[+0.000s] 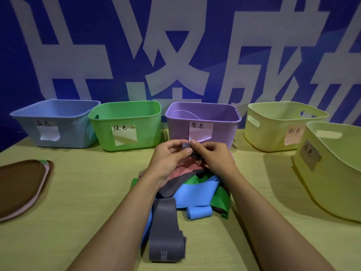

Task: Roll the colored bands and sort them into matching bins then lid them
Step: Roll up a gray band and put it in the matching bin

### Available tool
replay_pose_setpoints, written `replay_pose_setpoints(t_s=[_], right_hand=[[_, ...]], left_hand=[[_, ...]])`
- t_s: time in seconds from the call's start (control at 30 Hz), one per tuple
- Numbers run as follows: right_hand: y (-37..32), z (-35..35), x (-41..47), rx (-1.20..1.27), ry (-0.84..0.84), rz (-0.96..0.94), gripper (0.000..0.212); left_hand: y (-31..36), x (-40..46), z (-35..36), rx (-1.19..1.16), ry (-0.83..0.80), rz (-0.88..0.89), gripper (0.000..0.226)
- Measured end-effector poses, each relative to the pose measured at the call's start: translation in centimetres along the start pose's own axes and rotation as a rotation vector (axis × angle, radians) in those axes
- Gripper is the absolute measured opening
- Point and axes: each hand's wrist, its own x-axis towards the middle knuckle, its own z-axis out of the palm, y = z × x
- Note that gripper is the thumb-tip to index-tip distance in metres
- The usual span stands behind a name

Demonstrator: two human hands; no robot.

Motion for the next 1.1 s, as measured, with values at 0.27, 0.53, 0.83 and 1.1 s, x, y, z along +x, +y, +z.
replay_pose_setpoints(t_s=[0.27,0.53,0.83,1.1], right_hand=[[0.1,0.1,0.5,0.186,0.009,-0.021,0.020],[0.4,-0.3,0.5,0.144,0.102,-0.217,0.030],[-0.2,1.4,-0.2,-0.039,0.092,-0.414,0.050],[-0.5,0.1,0.0,0.324,-0.038,-0.137,0.023]], left_hand=[[0.2,0.0,0.5,-0.015,0.020,0.094,0.039],[1.3,-0.5,0.9,-0.285,-0.011,-0.146,0.037],[1.0,-0.7,1.8,-0.318,0.153,-0.153,0.029],[1.2,-0.9,0.9,-0.077,0.083,-0.102,0.017]])
